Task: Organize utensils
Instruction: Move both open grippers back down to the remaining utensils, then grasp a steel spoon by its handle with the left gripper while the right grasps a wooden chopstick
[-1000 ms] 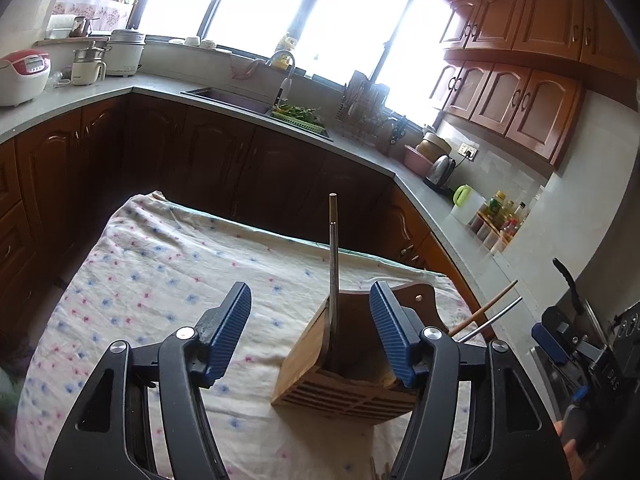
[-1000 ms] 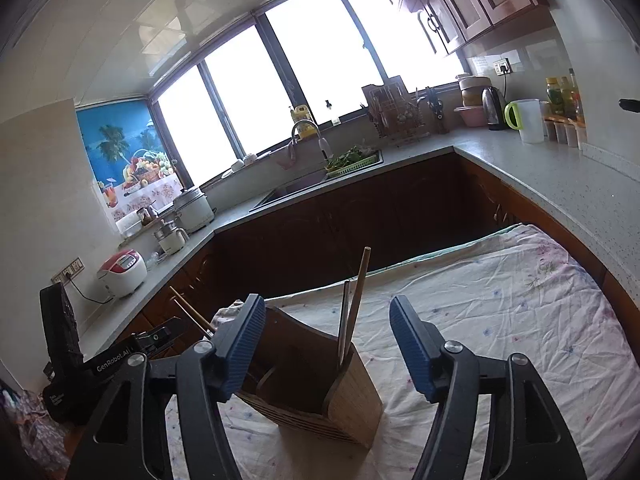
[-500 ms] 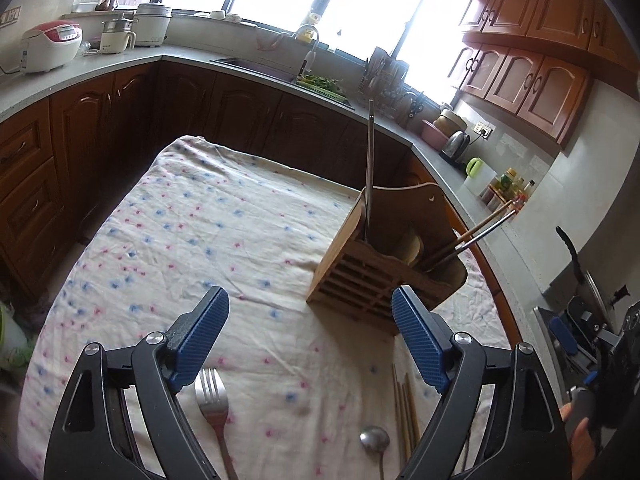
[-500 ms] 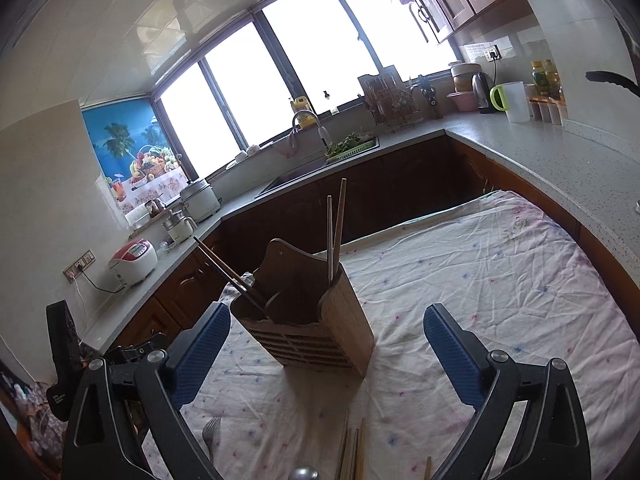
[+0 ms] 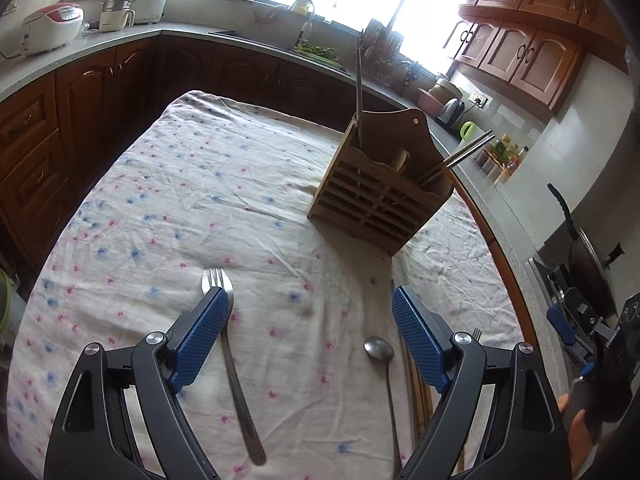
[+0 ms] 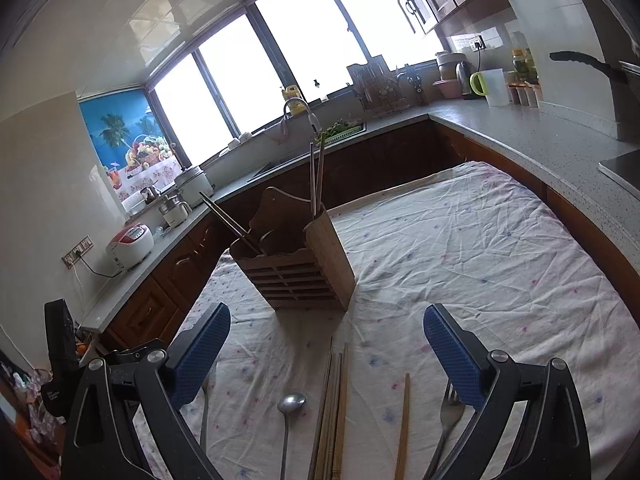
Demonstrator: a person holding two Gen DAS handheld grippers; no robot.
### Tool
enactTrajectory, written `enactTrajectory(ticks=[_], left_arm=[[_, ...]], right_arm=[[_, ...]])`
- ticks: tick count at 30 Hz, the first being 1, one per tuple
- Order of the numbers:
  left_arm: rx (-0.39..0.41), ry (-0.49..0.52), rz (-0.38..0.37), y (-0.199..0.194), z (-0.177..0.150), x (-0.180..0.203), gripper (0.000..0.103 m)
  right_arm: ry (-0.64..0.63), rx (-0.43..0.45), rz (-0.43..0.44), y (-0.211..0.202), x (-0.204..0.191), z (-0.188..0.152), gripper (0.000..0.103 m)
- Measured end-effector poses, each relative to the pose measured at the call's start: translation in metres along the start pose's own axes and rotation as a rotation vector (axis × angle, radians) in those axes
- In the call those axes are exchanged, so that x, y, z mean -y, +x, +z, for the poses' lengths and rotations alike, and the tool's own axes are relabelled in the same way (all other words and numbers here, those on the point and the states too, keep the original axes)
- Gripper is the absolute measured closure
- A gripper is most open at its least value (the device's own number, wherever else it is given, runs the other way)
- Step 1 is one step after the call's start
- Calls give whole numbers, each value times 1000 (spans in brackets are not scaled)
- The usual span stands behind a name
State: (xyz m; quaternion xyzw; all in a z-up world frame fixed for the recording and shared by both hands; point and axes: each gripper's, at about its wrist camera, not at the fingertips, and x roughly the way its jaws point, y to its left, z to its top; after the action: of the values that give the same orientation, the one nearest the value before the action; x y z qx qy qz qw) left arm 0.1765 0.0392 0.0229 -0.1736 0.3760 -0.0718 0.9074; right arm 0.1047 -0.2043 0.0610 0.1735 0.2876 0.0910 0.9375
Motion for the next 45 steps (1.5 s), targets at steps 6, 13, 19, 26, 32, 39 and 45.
enactTrajectory(ticks=[6,13,19,26,32,39,45], left_arm=[[-45,8,-19,4,-27,6,17],[-99,25,-30,13,-46,18,17],[-147,71,-43,28,-54,38,18],[-241,157,-52,63,-67,66,46],[-306,207,-46,92,-75,80,71],[-304,282,-31,103,-74,82,94],[-307,268,-19,103,-61,59,95]], right_arm=[[24,-35,-15,-1,8,-20,4],[24,-59,-15,-1,12,-33,5],[29,-65,-14,-1,16,-36,5],[20,-77,-27,3,19,-37,7],[23,-112,-38,13,24,-36,29],[21,-163,-39,34,25,-37,45],[-11,-271,-33,78,18,-43,69]])
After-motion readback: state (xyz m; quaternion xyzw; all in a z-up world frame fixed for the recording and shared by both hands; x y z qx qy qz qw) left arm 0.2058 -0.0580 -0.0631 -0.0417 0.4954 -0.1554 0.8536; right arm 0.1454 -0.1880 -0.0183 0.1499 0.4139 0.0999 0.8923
